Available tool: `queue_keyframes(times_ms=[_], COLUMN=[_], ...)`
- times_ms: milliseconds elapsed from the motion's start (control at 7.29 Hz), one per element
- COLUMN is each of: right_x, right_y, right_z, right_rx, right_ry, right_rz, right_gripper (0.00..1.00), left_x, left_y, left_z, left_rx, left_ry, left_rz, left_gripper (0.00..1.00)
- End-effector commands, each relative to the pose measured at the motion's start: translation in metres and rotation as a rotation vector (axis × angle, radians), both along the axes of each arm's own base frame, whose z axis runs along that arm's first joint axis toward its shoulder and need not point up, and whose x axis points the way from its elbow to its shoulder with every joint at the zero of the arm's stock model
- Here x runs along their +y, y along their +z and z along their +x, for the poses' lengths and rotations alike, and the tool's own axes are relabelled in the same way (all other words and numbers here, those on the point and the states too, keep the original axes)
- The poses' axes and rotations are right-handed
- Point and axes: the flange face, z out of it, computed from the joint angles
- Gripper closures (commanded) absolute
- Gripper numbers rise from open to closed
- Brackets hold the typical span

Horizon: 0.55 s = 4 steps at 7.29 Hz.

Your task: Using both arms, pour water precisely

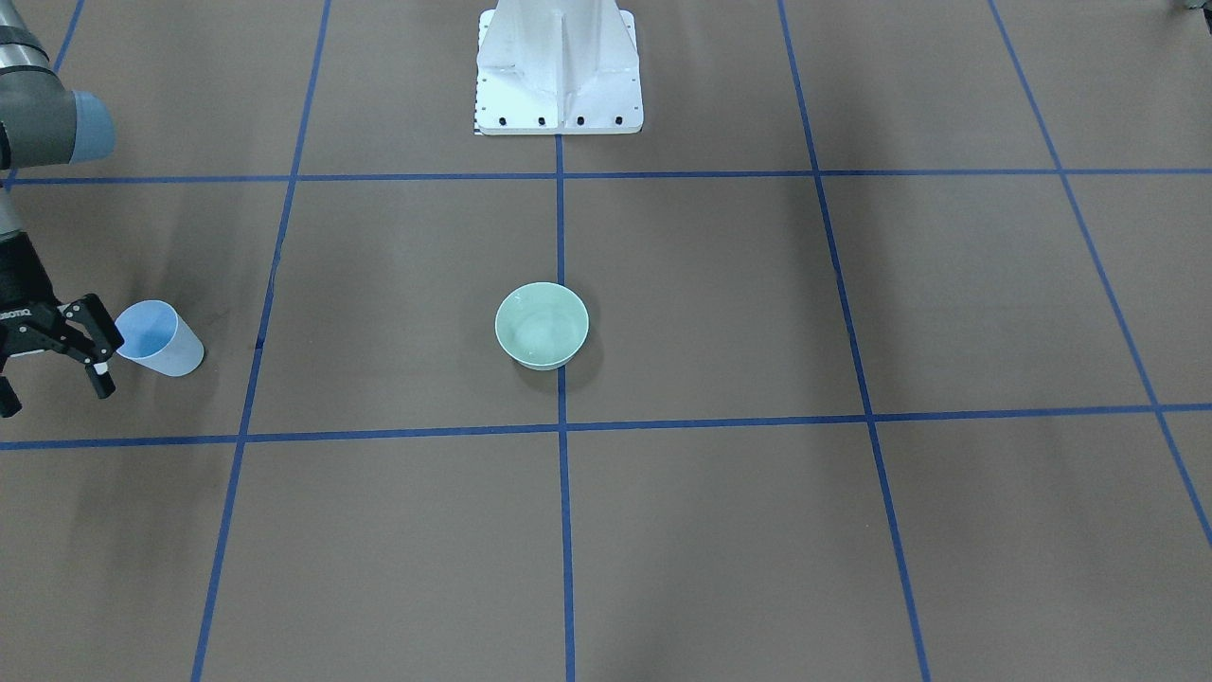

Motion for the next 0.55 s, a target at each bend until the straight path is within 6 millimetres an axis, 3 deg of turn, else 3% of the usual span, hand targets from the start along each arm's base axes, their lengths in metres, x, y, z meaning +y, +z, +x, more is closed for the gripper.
queue_keyframes(times_ms=[0,137,412], right_x=[-0.050,-0.061,-0.060], right_y=[-0.016,-0.014,0.017], right_z=[0.062,0.100,0.149], right_rx=[0.064,0.074,0.188], right_ry=[-0.125,-0.212,-0.343], right_rz=[-0.138,-0.183,-0.237], right_gripper=[0.00,0.00,0.00], left_x=[-0.020,-0.033,-0.054], left_y=[-0.034,-0.051,-0.110], left_z=[0.022,0.040,0.090], left_rx=[0.000,0.025,0.101], left_ry=[0.027,0.018,-0.025], left_rz=[0.161,0.127,-0.009], left_gripper=[0.00,0.00,0.00])
